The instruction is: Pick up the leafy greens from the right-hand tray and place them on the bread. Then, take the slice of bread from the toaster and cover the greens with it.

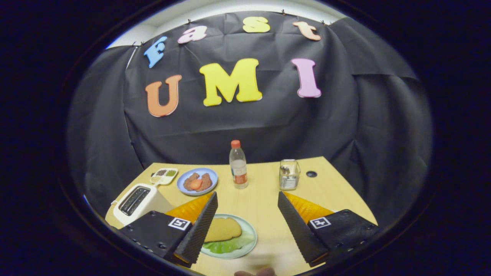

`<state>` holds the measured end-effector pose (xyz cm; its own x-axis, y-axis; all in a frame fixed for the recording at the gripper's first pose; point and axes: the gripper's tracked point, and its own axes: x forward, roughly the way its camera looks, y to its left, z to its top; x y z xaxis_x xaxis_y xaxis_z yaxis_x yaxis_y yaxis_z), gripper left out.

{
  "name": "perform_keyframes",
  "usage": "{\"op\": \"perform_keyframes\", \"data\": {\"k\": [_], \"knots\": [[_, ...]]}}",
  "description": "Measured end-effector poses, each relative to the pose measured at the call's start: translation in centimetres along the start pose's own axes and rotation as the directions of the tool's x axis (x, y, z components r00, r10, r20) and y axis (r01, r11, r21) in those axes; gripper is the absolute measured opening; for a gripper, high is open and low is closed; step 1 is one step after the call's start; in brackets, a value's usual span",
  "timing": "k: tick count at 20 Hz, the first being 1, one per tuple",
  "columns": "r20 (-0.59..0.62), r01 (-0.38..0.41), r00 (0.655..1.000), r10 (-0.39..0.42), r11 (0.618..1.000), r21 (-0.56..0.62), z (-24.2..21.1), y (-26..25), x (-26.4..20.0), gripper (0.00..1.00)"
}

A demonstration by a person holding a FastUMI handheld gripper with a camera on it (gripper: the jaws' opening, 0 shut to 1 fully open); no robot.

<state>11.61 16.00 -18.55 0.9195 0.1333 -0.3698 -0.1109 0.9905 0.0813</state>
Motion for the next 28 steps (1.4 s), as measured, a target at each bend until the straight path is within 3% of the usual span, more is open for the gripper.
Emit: {"op": "perform_keyframes", "data": {"k": [5,10,16,21,28], "knots": [[0.205,0.005,0.979,0.006,0.998,-0.055,9.9,-2.2,-5.1,0.96],[0.312,-0.006,0.95,0.008,1.0,-0.007,15.4,-3.7,-9.8,0.96],[0.369,0.001,0.929,0.004,1.0,-0.015,17.3,-4.2,-12.0,0.96],[0.358,-0.04,0.933,0.026,0.999,0.032,17.6,-2.9,-11.9,0.96],[0.36,-0.039,0.933,0.021,0.998,0.04,18.2,-2.4,-11.9,0.96]]}}
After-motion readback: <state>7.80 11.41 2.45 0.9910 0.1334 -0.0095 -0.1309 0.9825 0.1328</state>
